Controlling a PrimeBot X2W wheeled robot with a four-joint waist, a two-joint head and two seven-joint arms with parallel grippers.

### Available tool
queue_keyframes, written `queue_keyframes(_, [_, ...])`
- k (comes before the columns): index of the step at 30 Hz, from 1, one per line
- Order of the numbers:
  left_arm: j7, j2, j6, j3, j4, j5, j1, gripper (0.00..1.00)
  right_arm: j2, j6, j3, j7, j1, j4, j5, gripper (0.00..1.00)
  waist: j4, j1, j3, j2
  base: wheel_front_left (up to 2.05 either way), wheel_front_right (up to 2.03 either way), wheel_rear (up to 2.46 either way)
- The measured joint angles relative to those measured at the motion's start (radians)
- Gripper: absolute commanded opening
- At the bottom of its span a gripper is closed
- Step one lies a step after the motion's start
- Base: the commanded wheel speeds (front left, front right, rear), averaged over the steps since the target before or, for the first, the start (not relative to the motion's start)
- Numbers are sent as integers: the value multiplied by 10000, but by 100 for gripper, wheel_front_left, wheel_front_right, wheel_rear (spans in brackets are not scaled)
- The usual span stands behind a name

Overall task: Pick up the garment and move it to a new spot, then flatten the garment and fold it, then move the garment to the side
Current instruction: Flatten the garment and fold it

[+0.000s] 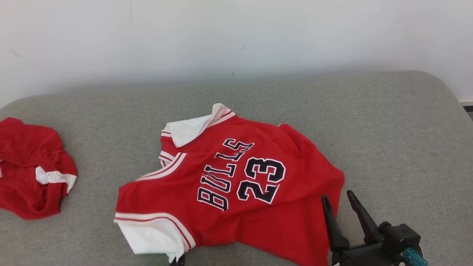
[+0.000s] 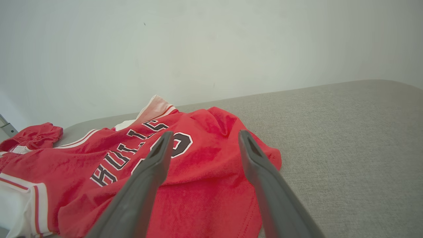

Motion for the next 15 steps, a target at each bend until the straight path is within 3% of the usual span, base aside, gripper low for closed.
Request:
queue_keyframes(1, [2, -27, -2, -165, 198, 10, -53, 100, -21, 0, -23, 0, 5, 4, 0, 100, -47, 0, -6, 0, 0, 0, 0])
queue_keyframes(8, [-731, -58, 359, 94, -558, -466, -303, 100, -82, 0, -324, 0, 235, -59, 0, 100, -83, 1, -112, 0, 0, 0, 0])
queue_keyframes(15, [-832, 629, 863, 1137, -1684, -602, 65, 100, -10, 0, -297, 0, 254, -73, -50, 100, -19, 1, -121, 0, 0, 0, 0])
